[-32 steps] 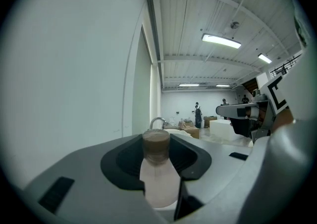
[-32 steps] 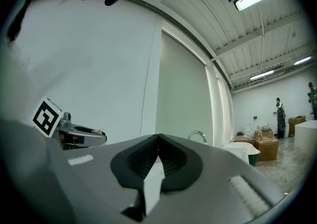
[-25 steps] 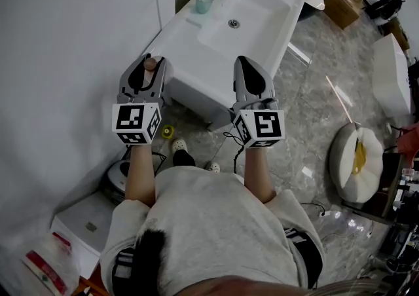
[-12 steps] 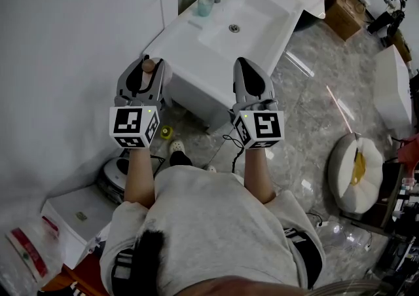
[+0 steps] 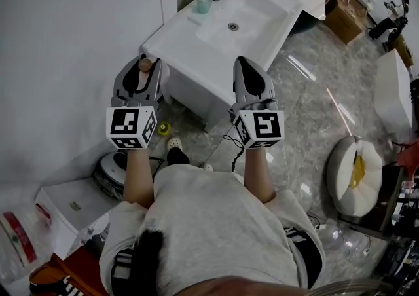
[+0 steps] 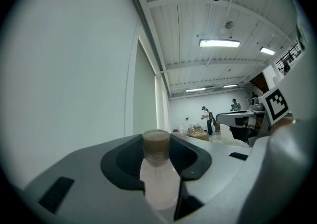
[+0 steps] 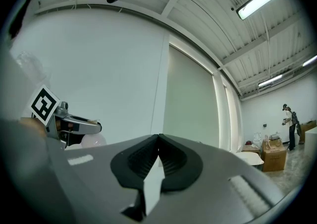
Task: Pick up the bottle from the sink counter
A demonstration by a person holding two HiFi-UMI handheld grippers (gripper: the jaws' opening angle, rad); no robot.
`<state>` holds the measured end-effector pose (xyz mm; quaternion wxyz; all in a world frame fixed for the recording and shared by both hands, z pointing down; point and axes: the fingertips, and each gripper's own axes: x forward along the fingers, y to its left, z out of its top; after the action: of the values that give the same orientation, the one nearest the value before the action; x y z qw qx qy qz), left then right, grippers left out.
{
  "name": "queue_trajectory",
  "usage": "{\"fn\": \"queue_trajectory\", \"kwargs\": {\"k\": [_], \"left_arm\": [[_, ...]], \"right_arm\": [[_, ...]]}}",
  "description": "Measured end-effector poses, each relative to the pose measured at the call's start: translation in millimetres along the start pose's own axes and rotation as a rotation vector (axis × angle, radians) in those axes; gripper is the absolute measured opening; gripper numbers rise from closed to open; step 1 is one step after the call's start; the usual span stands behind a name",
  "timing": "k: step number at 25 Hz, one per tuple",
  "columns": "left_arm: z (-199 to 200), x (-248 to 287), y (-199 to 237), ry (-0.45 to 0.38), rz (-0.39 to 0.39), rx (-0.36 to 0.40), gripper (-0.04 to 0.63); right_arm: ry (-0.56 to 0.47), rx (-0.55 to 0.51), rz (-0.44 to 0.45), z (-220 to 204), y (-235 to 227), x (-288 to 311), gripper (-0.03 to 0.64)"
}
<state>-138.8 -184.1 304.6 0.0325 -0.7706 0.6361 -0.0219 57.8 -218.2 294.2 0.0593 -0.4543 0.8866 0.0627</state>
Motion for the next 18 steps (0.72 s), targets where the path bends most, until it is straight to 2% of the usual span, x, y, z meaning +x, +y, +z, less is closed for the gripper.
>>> {"fn": "queue_trajectory", "kwargs": {"k": [18], "left_arm": [[4,-22,-34,-0.011,0.006,-0.004,0.144]], "right_arm": [[-0.002,0.003,-0.003,0,-12,-39,0.011]]}}
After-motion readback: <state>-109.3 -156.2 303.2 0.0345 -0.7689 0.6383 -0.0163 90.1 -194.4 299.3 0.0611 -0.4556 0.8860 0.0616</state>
